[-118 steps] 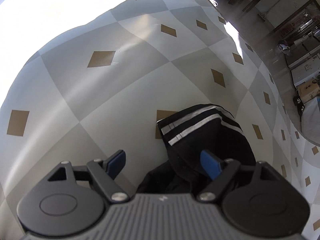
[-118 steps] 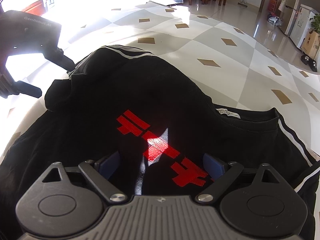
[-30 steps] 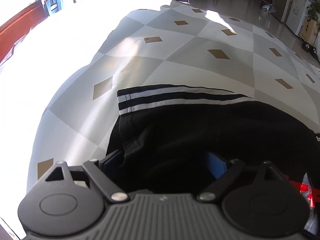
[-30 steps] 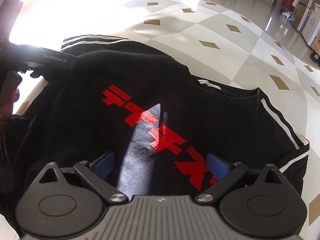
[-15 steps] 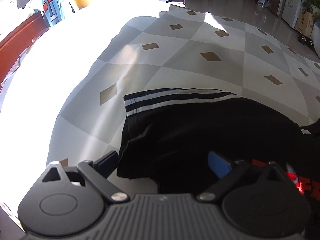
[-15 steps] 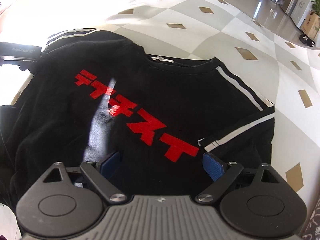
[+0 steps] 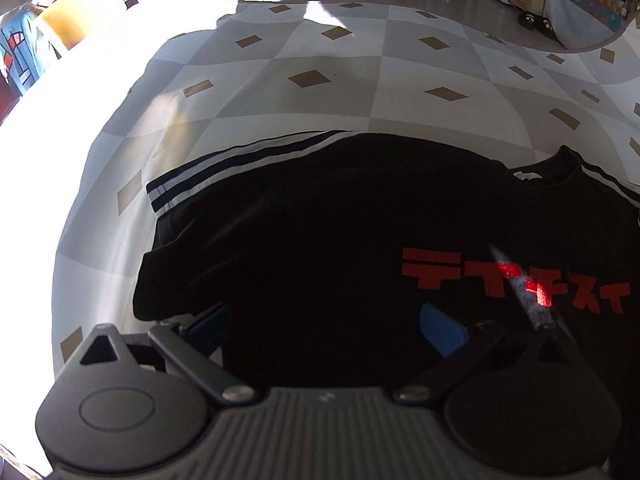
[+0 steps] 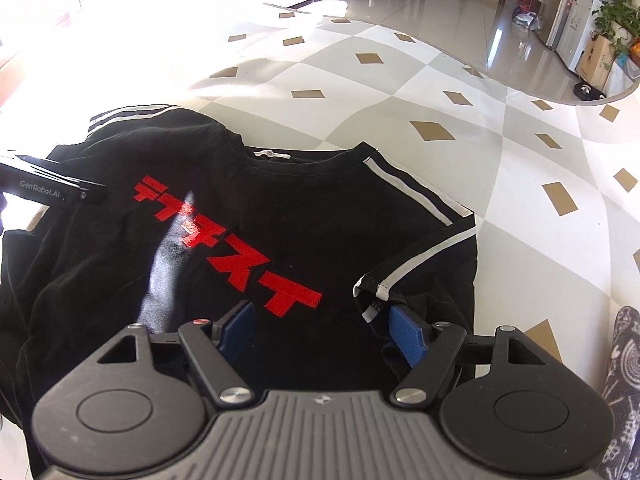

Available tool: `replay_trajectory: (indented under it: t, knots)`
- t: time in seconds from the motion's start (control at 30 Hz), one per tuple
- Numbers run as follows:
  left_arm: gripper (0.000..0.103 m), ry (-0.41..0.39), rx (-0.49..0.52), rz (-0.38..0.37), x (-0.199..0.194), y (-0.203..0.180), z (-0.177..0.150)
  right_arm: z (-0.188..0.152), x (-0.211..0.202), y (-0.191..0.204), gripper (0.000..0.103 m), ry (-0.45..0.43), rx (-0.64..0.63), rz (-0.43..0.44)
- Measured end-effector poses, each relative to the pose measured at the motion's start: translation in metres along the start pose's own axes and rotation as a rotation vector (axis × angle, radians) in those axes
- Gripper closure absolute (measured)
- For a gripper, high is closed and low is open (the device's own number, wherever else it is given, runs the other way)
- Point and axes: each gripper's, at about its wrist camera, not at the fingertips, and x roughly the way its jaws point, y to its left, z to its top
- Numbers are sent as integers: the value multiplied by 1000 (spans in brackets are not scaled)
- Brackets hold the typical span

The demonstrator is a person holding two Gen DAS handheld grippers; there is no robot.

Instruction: Fold clothes

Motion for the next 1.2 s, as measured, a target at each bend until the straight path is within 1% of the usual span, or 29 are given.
replay_trajectory:
  t: [0.27, 0.4, 0.5, 0.57, 0.6, 0.67, 0.7, 0.73, 0.77, 0.87, 0.93, 0.97, 1.07, 1.2]
  knots:
    - [0, 29, 3, -27, 13, -9, 0, -10, 6, -15, 33, -12, -3, -18]
    - [0, 35, 13, -16, 17, -12, 2, -11, 8, -24, 34, -16, 14, -40]
    - [0, 55, 0, -34, 21, -13, 3, -11, 10, -33, 39, -10, 40, -70]
    - [0, 66, -3, -43, 24, -15, 3, -12, 12, -39, 48, -3, 62, -88]
    - [0, 69, 1, -47, 25, -17, 3, -12, 13, -43, 51, -2, 79, -91]
    - [0, 69, 6, -49, 26, -19, 3, -12, 13, -48, 64, -1, 101, -95]
    - [0, 68, 9, -48, 26, -19, 3, -13, 14, -50, 68, -3, 103, -103]
    - [0, 66, 12, -46, 26, -20, 2, -13, 14, -52, 77, -5, 102, -114]
    - [0, 65, 14, -44, 26, -20, 2, -14, 14, -54, 83, -8, 103, -126]
    - [0, 58, -3, -36, 25, -17, 4, -14, 13, -65, 85, -16, 140, -168]
    - [0, 65, -20, -34, 26, -14, 5, -14, 13, -77, 84, -2, 195, -232]
    - [0, 69, -28, -33, 26, -12, 5, -15, 13, -84, 83, 6, 224, -266]
    - [0, 86, -44, -25, 29, -8, 5, -15, 5, -105, 78, 1, 380, -310]
    - [0, 97, -70, -15, 31, -3, 4, -12, -5, -115, 73, -6, 409, -412]
